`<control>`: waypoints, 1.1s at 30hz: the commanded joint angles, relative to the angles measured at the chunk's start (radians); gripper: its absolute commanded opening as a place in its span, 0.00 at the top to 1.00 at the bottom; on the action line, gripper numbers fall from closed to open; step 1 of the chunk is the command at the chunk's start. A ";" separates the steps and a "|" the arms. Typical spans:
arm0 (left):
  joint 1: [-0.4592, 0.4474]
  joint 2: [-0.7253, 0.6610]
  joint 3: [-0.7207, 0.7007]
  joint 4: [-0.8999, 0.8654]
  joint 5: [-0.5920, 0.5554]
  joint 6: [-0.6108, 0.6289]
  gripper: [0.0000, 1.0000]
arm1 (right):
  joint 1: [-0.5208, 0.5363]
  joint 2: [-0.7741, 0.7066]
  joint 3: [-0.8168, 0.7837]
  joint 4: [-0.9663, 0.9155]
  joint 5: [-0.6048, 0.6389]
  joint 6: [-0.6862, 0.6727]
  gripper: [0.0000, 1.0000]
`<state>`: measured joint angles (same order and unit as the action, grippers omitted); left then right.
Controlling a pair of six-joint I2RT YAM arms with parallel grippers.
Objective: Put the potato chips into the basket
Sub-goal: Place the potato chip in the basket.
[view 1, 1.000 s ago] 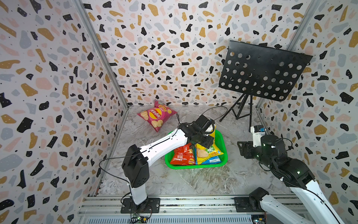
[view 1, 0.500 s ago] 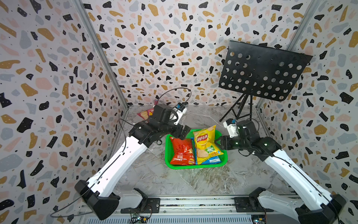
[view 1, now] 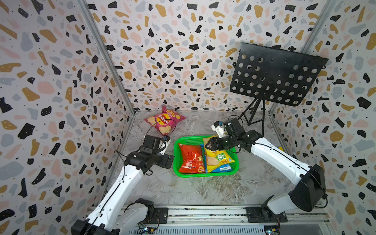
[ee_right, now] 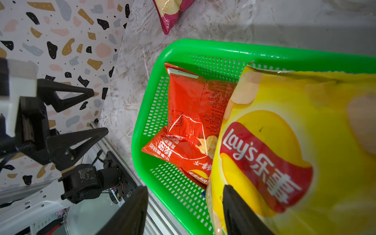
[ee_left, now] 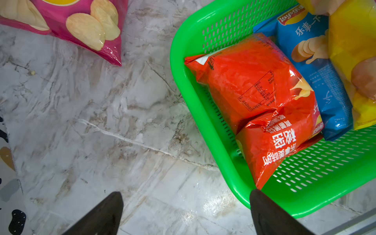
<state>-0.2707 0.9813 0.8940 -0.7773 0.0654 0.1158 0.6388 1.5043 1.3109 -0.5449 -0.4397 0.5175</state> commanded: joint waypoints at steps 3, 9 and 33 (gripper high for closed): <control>0.013 -0.018 -0.050 0.107 -0.010 -0.015 0.00 | -0.039 -0.009 -0.065 0.062 0.005 0.030 0.37; 0.014 0.007 -0.050 0.103 0.036 -0.018 0.00 | -0.108 -0.060 -0.202 0.089 -0.007 0.013 0.37; 0.014 0.003 -0.066 0.126 0.014 -0.018 0.00 | -0.115 -0.166 0.003 -0.262 0.128 -0.192 0.38</control>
<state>-0.2626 0.9886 0.8421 -0.6842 0.0875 0.1081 0.5167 1.3758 1.2907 -0.6743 -0.3935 0.3725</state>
